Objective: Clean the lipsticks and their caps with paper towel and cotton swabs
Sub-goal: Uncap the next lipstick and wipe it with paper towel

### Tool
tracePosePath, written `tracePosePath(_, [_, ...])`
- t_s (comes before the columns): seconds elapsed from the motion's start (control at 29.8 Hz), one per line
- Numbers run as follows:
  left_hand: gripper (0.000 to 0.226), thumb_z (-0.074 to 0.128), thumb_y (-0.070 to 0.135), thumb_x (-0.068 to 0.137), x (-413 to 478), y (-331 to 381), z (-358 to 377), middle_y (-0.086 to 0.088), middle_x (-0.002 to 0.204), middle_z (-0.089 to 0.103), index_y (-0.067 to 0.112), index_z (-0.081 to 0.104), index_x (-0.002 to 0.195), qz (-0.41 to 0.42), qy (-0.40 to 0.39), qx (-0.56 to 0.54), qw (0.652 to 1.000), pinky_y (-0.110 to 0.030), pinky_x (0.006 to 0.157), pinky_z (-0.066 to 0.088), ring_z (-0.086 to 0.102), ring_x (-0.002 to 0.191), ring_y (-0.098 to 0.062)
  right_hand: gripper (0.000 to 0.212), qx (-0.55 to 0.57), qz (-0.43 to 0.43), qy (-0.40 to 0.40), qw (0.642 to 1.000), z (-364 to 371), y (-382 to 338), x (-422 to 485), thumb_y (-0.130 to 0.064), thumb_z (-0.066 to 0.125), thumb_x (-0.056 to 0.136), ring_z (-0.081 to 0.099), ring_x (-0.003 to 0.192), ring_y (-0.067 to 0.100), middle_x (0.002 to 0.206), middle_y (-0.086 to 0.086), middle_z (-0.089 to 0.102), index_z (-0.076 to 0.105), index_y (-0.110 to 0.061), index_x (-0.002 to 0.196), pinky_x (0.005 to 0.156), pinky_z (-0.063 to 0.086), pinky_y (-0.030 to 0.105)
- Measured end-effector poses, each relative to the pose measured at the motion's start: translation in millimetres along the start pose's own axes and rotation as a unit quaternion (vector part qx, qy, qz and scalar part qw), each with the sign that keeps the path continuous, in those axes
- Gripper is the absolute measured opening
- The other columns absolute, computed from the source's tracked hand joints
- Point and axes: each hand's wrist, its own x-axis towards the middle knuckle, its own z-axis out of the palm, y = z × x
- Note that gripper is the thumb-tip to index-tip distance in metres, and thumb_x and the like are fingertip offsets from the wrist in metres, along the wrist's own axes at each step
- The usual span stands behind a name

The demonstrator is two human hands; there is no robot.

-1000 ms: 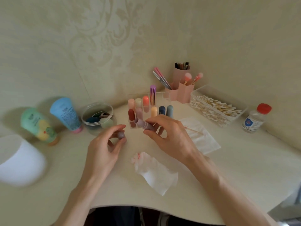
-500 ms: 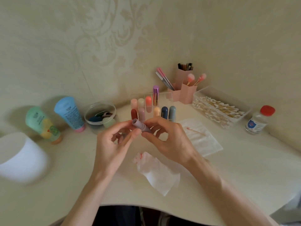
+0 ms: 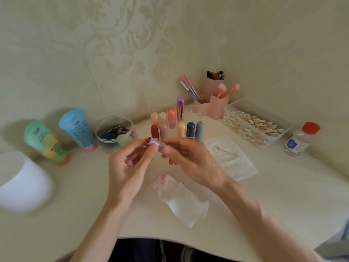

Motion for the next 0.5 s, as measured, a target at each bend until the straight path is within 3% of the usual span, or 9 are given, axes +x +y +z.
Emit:
tracePosePath(0.07, [0.028, 0.073, 0.020, 0.085, -0.7, 0.5, -0.4, 0.007, 0.079, 0.074, 0.002, 0.076, 0.105, 0.003, 0.005, -0.005, 1.000, -0.017, 0.072, 0.052, 0.062, 0.070, -0.004, 0.027, 0.031, 0.007, 0.011, 0.999, 1.3, -1.7, -0.8, -0.012, 0.078, 0.094, 0.074, 0.090, 0.023, 0.103, 0.004, 0.078, 0.068, -0.006, 0.119, 0.084, 0.061, 0.039])
tracePosePath(0.13, [0.025, 0.072, 0.019, 0.086, -1.2, 2.2, -0.7, 0.010, 0.074, 0.070, 0.003, 0.075, 0.105, 0.001, 0.008, -0.011, 1.000, -0.018, 0.071, 0.051, 0.060, 0.068, -0.005, 0.023, 0.057, 0.014, -0.006, 0.998, 0.6, -1.7, -0.7, -0.006, 0.074, 0.096, 0.074, 0.080, 0.024, 0.099, 0.011, 0.078, 0.068, -0.002, 0.118, 0.077, 0.059, 0.034])
tracePosePath(0.23, [0.015, 0.070, 0.018, 0.090, -1.9, 3.8, -2.1, 0.010, 0.069, 0.067, 0.011, 0.076, 0.102, -0.010, 0.001, -0.011, 1.000, -0.020, 0.070, 0.050, 0.058, 0.067, -0.008, 0.022, 0.056, 0.009, -0.039, 0.998, -0.5, -3.3, -0.6, -0.014, 0.061, 0.106, 0.070, 0.071, 0.023, 0.093, 0.013, 0.076, 0.069, 0.000, 0.121, 0.070, 0.053, 0.028])
tracePosePath(0.3, [0.015, 0.070, 0.018, 0.090, -2.2, 4.7, -2.6, 0.010, 0.069, 0.067, 0.014, 0.078, 0.102, -0.015, 0.004, -0.016, 1.000, -0.023, 0.070, 0.050, 0.056, 0.068, -0.011, 0.025, 0.059, 0.012, -0.026, 0.998, 0.3, -5.2, -0.6, -0.017, 0.067, 0.102, 0.071, 0.070, 0.026, 0.095, 0.011, 0.076, 0.068, -0.004, 0.123, 0.070, 0.056, 0.031])
tracePosePath(0.4, [0.013, 0.071, 0.020, 0.089, -2.3, 5.3, -2.6, 0.009, 0.069, 0.067, 0.026, 0.081, 0.094, -0.015, 0.001, -0.023, 1.000, -0.024, 0.070, 0.050, 0.056, 0.068, -0.011, 0.022, 0.072, 0.028, -0.001, 0.997, 0.3, -5.9, -0.9, -0.012, 0.075, 0.095, 0.071, 0.067, 0.027, 0.092, 0.009, 0.077, 0.064, -0.003, 0.112, 0.068, 0.057, 0.032])
tracePosePath(0.5, [0.012, 0.069, 0.019, 0.092, -2.9, 4.8, -3.6, 0.008, 0.068, 0.064, 0.022, 0.080, 0.096, -0.008, -0.015, -0.019, 1.000, -0.028, 0.070, 0.048, 0.054, 0.070, -0.014, 0.016, 0.051, 0.013, -0.027, 0.998, -1.5, -5.0, -0.2, -0.014, 0.061, 0.106, 0.069, 0.067, 0.021, 0.085, 0.013, 0.076, 0.069, -0.001, 0.102, 0.064, 0.052, 0.031])
